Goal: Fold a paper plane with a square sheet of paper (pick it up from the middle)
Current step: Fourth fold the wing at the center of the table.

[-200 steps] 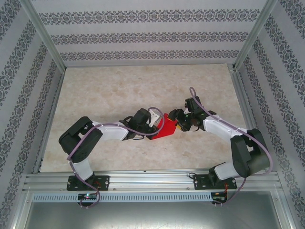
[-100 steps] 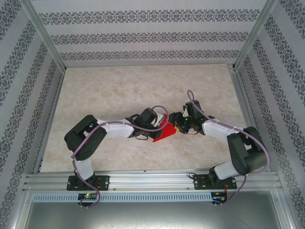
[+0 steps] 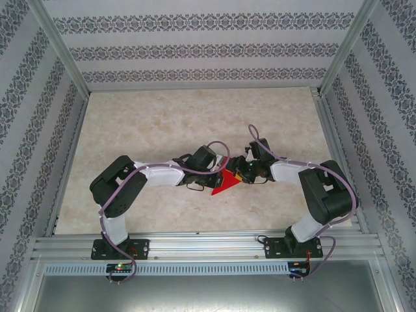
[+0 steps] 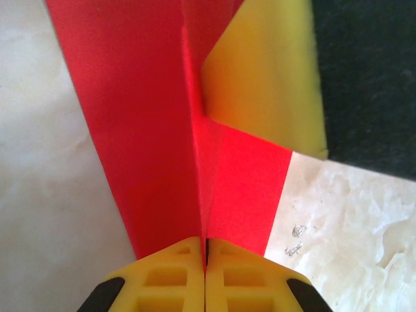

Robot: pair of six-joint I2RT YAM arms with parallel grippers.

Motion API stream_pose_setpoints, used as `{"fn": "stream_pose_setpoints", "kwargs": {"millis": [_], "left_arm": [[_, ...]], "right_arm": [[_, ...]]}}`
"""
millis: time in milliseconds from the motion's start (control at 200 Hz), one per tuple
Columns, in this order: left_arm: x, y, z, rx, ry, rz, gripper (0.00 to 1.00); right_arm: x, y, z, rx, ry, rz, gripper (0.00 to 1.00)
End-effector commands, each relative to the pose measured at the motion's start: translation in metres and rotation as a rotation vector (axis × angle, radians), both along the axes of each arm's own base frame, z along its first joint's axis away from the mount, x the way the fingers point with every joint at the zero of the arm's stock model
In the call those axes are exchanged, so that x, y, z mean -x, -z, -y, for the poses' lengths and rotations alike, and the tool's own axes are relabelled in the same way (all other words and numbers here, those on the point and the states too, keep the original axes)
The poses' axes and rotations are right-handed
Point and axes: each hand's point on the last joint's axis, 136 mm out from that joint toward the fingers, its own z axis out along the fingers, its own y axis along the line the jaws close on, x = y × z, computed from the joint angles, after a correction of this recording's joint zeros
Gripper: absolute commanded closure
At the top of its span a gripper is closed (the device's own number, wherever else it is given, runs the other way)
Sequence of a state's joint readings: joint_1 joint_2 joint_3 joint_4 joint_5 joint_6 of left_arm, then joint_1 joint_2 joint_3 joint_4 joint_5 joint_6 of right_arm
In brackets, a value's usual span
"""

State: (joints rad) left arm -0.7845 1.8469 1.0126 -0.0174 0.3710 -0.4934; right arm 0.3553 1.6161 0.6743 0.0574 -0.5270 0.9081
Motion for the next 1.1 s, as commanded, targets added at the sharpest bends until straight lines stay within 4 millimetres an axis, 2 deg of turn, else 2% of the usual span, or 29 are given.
{"fn": "stream_pose_setpoints", "kwargs": {"millis": [0, 290, 520, 634, 809, 1094], "left_arm": [[0.006, 0.001, 0.009, 0.024, 0.004, -0.048, 0.90], [0.003, -0.010, 0.014, 0.075, 0.003, -0.042, 0.80], [-0.003, -0.020, 0.006, 0.117, -0.041, -0.049, 0.68], [-0.004, -0.023, 0.000, 0.127, -0.069, -0.053, 0.65], [-0.006, -0.018, 0.002, 0.150, -0.079, -0.073, 0.67], [-0.012, -0.011, 0.009, 0.164, -0.085, -0.073, 0.82]], "right_arm": [[-0.007, -0.002, -0.003, -0.008, -0.026, 0.026, 0.48], [-0.006, 0.004, -0.002, 0.007, -0.036, 0.018, 0.48], [-0.004, 0.013, 0.001, 0.030, -0.041, -0.003, 0.48], [-0.002, 0.017, 0.002, 0.041, -0.043, -0.017, 0.48], [-0.002, 0.018, 0.002, 0.043, -0.045, -0.020, 0.48], [-0.002, 0.014, -0.002, 0.020, -0.063, -0.007, 0.48]]}}
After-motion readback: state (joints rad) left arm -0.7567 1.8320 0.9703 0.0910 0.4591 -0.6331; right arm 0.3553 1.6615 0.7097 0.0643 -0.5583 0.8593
